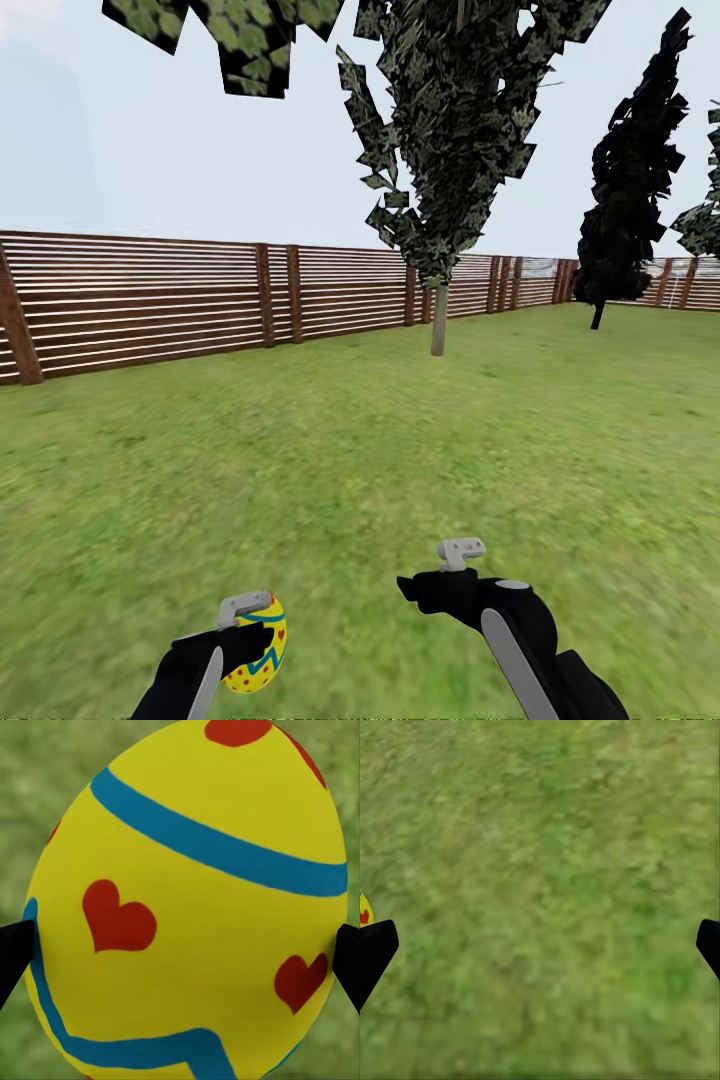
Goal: Take the three Easter eggs out of the wicker basket on the lawn in the garden, then place them on the lawn next to a single tree (choose any tree) so that all three eggs are next to the same tree and none are left in the basket.
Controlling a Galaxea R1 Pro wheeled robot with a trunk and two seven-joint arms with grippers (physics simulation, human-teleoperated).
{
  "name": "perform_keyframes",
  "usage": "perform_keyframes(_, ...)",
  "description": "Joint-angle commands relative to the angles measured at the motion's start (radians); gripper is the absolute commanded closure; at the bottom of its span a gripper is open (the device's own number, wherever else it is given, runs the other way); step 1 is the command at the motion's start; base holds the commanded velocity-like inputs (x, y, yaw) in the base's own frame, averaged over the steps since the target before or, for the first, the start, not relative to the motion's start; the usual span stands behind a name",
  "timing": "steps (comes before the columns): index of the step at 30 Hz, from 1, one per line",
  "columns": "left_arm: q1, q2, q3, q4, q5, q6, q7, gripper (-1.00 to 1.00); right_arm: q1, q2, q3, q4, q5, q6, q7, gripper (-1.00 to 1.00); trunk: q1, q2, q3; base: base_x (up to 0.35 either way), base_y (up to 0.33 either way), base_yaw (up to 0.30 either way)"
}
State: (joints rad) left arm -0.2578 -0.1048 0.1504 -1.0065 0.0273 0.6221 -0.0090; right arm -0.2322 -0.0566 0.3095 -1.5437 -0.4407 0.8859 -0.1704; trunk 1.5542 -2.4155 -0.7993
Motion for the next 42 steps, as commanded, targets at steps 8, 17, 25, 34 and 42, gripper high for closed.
perform_keyframes(8, -0.001, -0.001, 0.003, 0.0, 0.0, 0.004, -0.002, 1.0, -0.001, -0.002, 0.002, -0.001, -0.01, 0.002, -0.01, -1.0, 0.031, -0.057, -0.026, 0.0, 0.0, 0.0)
perform_keyframes(17, 0.0, -0.001, 0.001, 0.0, -0.001, 0.0, -0.001, 1.0, -0.001, -0.001, 0.002, -0.001, -0.01, 0.002, -0.011, -1.0, 0.048, -0.086, -0.058, 0.0, 0.0, 0.0)
perform_keyframes(25, 0.0, -0.001, 0.001, 0.0, -0.006, -0.001, -0.001, 1.0, -0.001, 0.0, 0.003, -0.001, -0.01, 0.002, -0.011, -1.0, 0.052, -0.088, -0.089, 0.0, 0.0, 0.0)
perform_keyframes(34, 0.0, -0.001, -0.001, 0.001, -0.009, -0.008, 0.0, 1.0, -0.001, 0.0, 0.008, -0.001, -0.01, 0.002, -0.011, -1.0, 0.056, -0.09, -0.124, 0.0, 0.0, 0.0)
perform_keyframes(42, 0.0, -0.001, -0.003, 0.002, -0.01, -0.022, -0.001, 1.0, -0.001, -0.002, 0.023, -0.001, -0.009, 0.002, -0.011, -1.0, 0.059, -0.092, -0.155, 0.0, 0.0, 0.0)
